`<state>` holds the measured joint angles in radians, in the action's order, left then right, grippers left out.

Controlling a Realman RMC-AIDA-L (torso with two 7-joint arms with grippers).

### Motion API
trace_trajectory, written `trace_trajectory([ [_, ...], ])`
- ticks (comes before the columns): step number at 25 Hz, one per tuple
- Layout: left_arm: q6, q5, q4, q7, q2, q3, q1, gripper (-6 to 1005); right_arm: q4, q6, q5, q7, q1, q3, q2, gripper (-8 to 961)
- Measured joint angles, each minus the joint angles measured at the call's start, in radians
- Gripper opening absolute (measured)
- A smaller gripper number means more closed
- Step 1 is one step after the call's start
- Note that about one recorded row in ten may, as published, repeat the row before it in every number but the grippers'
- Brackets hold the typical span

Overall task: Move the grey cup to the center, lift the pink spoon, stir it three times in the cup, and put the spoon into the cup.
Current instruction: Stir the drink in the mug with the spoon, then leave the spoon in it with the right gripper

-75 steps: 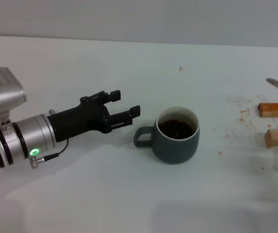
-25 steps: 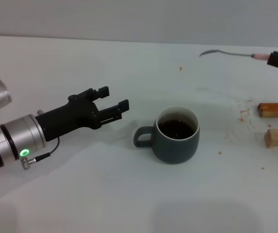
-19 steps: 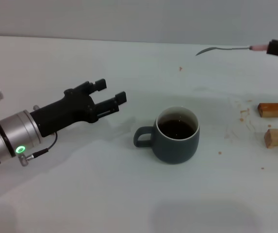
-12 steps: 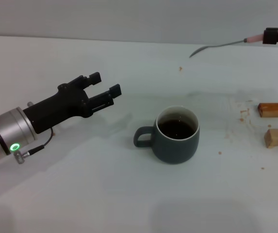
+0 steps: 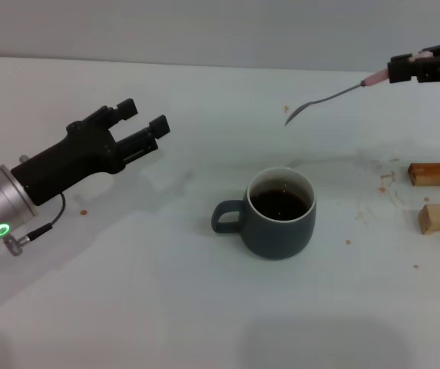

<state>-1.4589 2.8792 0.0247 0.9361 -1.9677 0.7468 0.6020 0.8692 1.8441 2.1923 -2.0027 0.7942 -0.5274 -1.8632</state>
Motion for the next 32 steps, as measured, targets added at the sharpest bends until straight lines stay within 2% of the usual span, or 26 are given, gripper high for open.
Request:
trace_trajectory([
  [8,-0.018,-0.002,0.0,-0.001,0.011,0.033,0.001,830,0.003,0.014,0.062,-0.032,0.047,-0.064,0.003,119],
  [16,-0.028,-0.002,0.0,-0.003,0.011,0.065,-0.008,829,-0.005,0.0,0.08,-0.037,0.077,-0.128,-0.018,118],
  [32,-0.027,-0.001,0.0,-0.006,0.006,0.076,-0.02,829,-0.052,-0.065,0.083,-0.031,0.066,-0.231,-0.025,118],
])
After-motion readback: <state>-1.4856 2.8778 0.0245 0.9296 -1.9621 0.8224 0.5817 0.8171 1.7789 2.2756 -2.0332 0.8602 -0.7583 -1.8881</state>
